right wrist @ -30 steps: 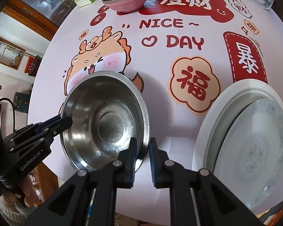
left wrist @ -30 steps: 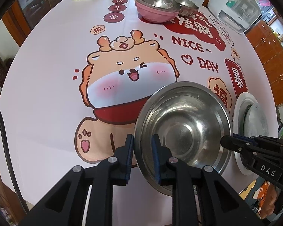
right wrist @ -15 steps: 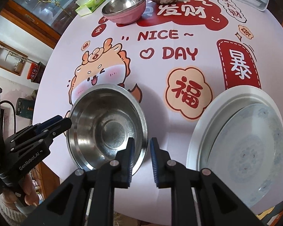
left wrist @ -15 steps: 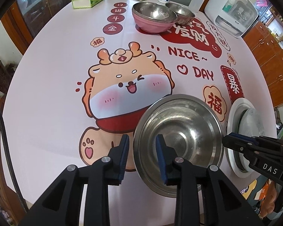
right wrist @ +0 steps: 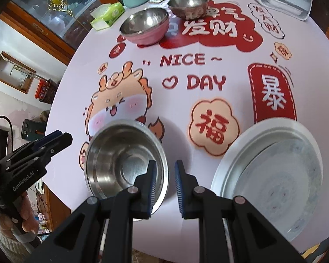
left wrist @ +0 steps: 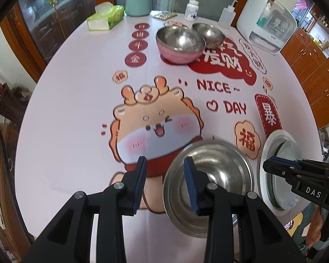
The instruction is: Organize plates and bowls
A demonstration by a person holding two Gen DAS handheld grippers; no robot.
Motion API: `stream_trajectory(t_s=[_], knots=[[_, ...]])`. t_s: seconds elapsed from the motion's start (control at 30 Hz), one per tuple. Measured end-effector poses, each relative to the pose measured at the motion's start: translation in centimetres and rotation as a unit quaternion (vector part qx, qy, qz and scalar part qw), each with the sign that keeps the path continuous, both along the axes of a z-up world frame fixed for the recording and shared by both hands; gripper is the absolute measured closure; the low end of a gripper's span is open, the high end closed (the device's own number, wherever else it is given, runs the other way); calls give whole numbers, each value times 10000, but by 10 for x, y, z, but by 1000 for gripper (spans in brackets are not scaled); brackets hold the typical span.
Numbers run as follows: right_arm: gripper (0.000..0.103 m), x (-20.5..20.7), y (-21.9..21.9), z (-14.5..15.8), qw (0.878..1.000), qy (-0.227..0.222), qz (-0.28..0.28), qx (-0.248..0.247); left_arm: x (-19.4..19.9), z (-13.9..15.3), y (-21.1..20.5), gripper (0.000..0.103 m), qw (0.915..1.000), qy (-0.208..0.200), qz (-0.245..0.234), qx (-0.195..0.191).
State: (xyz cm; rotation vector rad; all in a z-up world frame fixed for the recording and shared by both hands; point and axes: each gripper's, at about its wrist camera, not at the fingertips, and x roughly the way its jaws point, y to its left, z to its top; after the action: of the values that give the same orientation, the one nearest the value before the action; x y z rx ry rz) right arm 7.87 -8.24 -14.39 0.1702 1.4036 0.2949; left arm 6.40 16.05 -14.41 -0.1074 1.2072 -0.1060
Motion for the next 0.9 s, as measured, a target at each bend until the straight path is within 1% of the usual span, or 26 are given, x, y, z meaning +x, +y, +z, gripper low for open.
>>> stream_trajectory(t_s=[0.23, 0.33, 0.4, 0.53, 0.6, 0.67, 0.83, 0.9], knots=[[86, 21, -3, 17, 9998, -169, -54, 45, 21, 21, -5, 68, 9995, -260, -159, 48], [86, 34, -2, 31, 9994, -331, -43, 8, 32, 31, -6, 59, 9986, -416, -264, 180], [86, 44, -3, 42, 9989, -470, -40, -18, 39, 39, -6, 48, 9978, -517, -295, 283], [86, 69, -4, 67, 9967, -802, -33, -87, 62, 61, -3, 43, 9950, -800, -390, 447], [86, 81, -5, 80, 9953, -967, -40, -102, 72, 71, -2, 35, 9937, -916, -411, 490], [86, 97, -5, 94, 9939, -1097, -31, -83, 86, 82, 1, 32, 9926, -1035, -432, 474], [86, 136, -6, 112, 9927, -1202, -16, 59, 126, 106, 7, 29, 9904, -1217, -459, 464], [86, 154, -4, 116, 9920, -1265, -5, 5, 146, 111, 8, 25, 9904, -1242, -434, 420]])
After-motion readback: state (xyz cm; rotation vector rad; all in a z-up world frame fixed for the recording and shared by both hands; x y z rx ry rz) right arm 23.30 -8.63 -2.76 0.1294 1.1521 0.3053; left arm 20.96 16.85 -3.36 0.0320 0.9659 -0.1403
